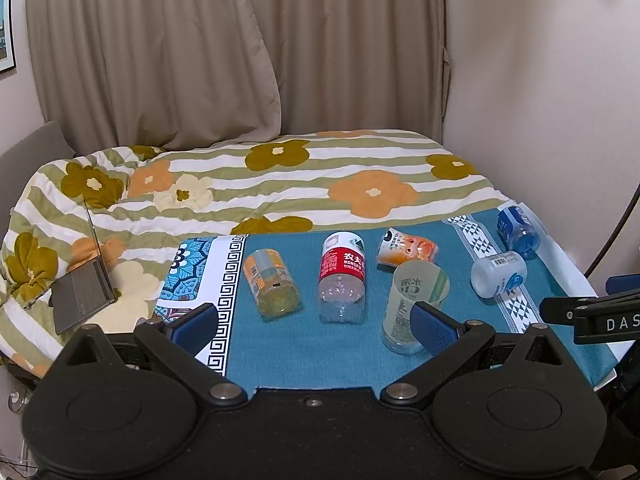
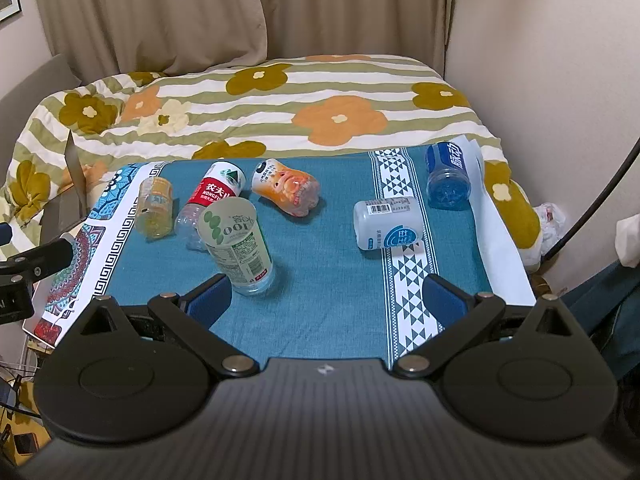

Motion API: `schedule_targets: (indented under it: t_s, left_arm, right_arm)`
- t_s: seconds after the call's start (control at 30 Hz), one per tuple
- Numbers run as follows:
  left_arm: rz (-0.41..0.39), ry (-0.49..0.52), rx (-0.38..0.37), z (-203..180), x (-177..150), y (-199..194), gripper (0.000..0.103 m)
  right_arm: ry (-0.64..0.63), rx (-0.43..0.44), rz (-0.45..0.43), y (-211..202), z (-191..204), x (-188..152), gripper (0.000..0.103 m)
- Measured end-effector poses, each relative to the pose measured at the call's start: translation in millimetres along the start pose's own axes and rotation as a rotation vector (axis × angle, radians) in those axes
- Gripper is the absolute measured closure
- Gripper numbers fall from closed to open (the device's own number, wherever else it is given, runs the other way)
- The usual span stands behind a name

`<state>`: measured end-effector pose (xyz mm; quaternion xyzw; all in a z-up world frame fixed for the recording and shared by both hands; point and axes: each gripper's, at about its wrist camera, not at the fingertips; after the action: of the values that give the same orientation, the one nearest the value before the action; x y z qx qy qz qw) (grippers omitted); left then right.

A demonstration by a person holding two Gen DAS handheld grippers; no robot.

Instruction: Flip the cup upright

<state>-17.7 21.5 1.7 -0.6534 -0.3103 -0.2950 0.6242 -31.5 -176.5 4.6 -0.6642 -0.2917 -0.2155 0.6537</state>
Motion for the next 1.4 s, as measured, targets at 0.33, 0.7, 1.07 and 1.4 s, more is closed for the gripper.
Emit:
schedule_targets:
  t_s: [0.33,0.7,1.07,1.4]
  left_arm:
    - [0.001,-0.013,-0.013,0.5,2.9,0.6,0.0]
    - [-0.006,0.001,-0.008,0.7,3.0,1.3,0.0]
    - [-0.021,0.009,0.006,3.5,4.6,2.5,0.0]
    - [-0.02,-0.012,0.006,10.7,6.7,8.6,0.0]
  right_arm:
    - [-0.002,0.0,0.0,0.2,0.4,0.0,0.0]
    - [0.0,-0.001,-0.002,0.5,2.6,1.4,0.0]
    - [0.004,-0.003,-0.002,1.2,3.4,2.9,0.0]
    - [-0.011,-0.002,-0.015,8.1,7.0,3.9,0.0]
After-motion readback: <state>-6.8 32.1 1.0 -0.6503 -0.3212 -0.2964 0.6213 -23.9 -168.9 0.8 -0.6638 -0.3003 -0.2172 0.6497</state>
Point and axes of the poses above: each gripper's, at about its wrist camera, not at the fingertips, and y roughly the way its jaws point, z to its left, x to its top, and after that the axes turned 9 degrees about -y, right-handed
